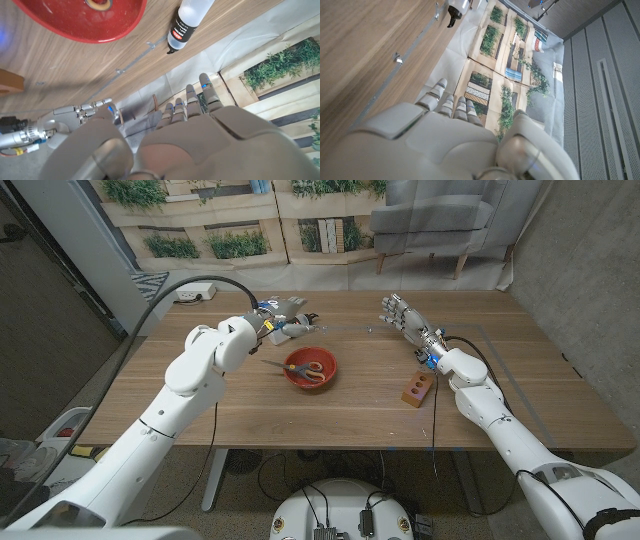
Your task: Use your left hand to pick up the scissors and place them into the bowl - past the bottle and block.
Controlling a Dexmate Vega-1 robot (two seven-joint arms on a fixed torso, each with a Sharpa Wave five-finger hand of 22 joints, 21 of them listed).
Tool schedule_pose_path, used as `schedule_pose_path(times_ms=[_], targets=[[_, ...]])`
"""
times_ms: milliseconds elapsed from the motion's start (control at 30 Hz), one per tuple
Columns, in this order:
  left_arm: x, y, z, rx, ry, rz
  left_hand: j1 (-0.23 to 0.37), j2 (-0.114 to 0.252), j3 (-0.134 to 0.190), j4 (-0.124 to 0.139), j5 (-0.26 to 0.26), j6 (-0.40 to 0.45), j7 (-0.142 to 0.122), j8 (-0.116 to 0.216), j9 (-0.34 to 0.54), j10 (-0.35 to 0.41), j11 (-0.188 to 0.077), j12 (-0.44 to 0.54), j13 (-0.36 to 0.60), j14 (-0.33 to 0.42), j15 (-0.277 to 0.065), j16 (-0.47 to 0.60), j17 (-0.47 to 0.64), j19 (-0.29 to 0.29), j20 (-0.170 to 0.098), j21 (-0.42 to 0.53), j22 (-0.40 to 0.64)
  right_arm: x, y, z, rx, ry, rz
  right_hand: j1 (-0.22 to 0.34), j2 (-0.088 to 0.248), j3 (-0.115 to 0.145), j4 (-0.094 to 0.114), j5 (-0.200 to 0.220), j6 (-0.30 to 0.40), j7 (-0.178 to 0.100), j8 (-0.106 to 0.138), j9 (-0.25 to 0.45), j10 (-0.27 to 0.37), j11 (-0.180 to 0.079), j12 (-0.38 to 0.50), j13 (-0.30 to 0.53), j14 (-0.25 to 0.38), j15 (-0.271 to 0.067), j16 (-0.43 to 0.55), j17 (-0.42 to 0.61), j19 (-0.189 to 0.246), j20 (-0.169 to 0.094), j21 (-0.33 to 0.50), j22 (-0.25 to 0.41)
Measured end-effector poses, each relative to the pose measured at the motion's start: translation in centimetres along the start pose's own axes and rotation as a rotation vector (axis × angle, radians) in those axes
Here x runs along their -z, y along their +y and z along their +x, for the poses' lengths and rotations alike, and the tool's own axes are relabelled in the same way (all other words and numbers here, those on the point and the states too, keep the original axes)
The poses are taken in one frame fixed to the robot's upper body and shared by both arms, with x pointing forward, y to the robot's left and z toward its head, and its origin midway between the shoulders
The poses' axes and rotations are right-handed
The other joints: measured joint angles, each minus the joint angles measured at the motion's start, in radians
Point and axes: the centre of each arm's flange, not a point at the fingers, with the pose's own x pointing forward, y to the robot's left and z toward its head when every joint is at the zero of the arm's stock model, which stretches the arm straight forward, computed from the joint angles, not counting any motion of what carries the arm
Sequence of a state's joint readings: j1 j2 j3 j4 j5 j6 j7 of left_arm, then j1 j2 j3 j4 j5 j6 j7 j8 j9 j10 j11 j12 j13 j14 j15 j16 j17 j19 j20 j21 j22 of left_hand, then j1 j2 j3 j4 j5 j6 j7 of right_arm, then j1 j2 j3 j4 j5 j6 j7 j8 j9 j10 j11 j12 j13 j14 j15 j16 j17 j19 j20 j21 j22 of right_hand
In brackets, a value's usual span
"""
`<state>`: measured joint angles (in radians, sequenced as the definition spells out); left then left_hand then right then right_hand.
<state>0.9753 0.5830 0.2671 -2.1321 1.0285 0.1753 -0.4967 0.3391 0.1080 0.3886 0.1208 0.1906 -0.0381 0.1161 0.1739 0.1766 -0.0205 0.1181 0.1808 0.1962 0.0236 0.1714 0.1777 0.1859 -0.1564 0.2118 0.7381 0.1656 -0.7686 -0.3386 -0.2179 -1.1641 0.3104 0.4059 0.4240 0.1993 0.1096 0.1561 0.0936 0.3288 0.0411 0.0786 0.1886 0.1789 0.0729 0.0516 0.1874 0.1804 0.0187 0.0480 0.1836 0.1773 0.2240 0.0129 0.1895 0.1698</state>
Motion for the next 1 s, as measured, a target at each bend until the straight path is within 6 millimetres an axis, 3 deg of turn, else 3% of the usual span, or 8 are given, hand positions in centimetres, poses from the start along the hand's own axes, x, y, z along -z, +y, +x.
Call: schedule_pose_path(times_ms=[267,533,700,1000], targets=[[1.0,-0.1,-0.8,-0.07,0.005,-0.135,-0.102,0.017,-0.037,0.037,0.007,-0.06,-0.036,0.0,0.0,-0.099,-0.003,0.0,-0.01,-0.097,0.005,0.0,-0.005,-0.014,0.001,-0.098,0.0,-0.2,0.1,-0.1,-0.003,0.001,-0.003,0.0,0.0,0.0,0.0,0.0,0.0,0.0,0.0,0.0,0.0,0.0,0.0,0.0,0.0,0.0,0.0,0.0,0.0,0.0,0.0,0.0],[1.9,-0.3,-1.1,-0.121,-0.005,-0.251,-0.218,0.014,-0.082,0.059,0.022,-0.118,-0.047,0.0,0.0,-0.147,-0.012,0.0,-0.01,-0.185,0.0,0.0,-0.002,-0.016,-0.001,-0.18,0.005,-0.3,0.3,-0.1,-0.006,0.006,-0.008,0.0,0.0,0.0,0.0,0.0,0.0,0.0,0.0,0.0,0.0,0.0,0.0,0.0,0.0,0.0,0.0,0.0,0.0,0.0,0.0,0.0],[2.5,-0.6,-1.1,-0.147,-0.013,-0.332,-0.269,-0.007,-0.101,0.064,0.032,-0.129,-0.052,0.0,0.0,-0.147,-0.012,0.0,-0.015,-0.191,0.0,0.0,-0.002,-0.018,-0.003,-0.21,0.009,-0.4,0.4,0.0,-0.005,0.009,-0.013,0.0,0.0,-0.003,-0.003,0.0,0.0,0.0,0.0,0.0,0.0,0.0,0.0,0.0,0.0,0.0,0.0,0.0,0.0,0.0,0.0,0.0],[3.1,-0.8,-0.7,-0.195,-0.041,-0.461,-0.31,-0.029,-0.113,0.068,0.043,-0.129,-0.052,0.0,0.0,-0.147,-0.012,0.0,-0.015,-0.191,0.0,0.0,-0.002,-0.018,-0.003,-0.239,0.009,-0.8,0.4,-0.3,0.005,0.022,-0.037,0.0,0.0,-0.003,-0.003,0.0,0.0,0.0,0.0,0.0,0.0,0.0,0.0,0.0,0.0,0.0,0.0,0.0,0.0,0.0,0.0,0.0]])
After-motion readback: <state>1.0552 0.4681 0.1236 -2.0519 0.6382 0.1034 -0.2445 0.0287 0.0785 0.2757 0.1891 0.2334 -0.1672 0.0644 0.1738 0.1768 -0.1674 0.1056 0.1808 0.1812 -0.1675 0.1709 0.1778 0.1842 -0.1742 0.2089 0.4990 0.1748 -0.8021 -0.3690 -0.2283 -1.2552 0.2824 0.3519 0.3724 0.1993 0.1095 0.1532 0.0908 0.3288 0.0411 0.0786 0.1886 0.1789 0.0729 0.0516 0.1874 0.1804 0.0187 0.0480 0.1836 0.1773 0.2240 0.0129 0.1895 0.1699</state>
